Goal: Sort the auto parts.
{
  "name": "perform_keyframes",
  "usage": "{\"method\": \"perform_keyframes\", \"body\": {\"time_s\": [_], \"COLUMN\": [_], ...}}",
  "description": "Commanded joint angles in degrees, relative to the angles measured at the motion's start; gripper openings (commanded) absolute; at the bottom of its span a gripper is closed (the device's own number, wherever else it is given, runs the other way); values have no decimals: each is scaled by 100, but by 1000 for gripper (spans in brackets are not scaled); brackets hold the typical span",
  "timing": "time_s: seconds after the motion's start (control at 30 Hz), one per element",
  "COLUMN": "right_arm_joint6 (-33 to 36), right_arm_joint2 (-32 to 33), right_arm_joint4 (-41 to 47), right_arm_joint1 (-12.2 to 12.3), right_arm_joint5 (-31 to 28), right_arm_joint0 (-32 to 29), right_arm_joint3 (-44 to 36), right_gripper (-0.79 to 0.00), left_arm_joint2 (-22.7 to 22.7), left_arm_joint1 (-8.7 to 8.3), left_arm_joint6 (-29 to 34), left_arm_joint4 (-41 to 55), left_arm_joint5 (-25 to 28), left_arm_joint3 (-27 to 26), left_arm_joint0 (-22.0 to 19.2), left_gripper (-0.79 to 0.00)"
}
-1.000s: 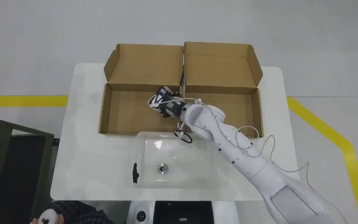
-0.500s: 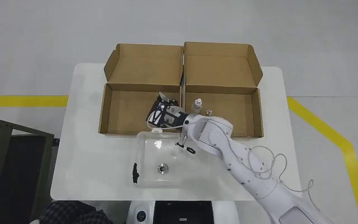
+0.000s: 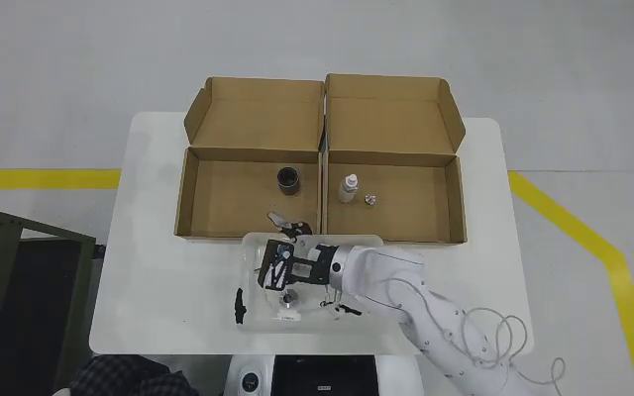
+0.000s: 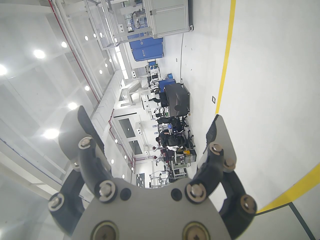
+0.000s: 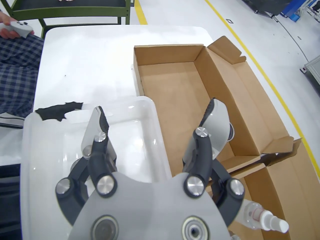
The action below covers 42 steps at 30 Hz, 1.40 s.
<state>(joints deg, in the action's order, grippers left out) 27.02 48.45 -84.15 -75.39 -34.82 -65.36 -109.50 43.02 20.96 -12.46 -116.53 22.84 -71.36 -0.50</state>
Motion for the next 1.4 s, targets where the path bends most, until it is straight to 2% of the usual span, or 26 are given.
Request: {"method": "perform_keyframes", "body": {"time_s": [0.0,0.6,0.9,1.37], "right_arm_joint6": [36,154,105,310], "right_arm_joint2": [15,131,139,-203], "right_arm_joint4": [-47,-229,-346,-313], "right_arm_joint1": [34,265,318,260], "right_arm_joint5": [-150,-982,-980,-896], "right_arm_joint0": [-115,-734,-770,-426], "right_arm_joint3": [-94,-162,38,640], "right_gripper": [-132,-139,-145,-175], "left_arm_joint2": [0,0,0,0], "left_arm_joint1": [0,0,0,0], "left_arm_joint6": [0,0,0,0], "left_arm_joint4": [0,0,0,0], "left_arm_joint5": [0,0,0,0], "left_arm_joint3": [0,0,0,0], "left_arm_joint0": [0,0,0,0], "left_gripper": [0,0,0,0]}}
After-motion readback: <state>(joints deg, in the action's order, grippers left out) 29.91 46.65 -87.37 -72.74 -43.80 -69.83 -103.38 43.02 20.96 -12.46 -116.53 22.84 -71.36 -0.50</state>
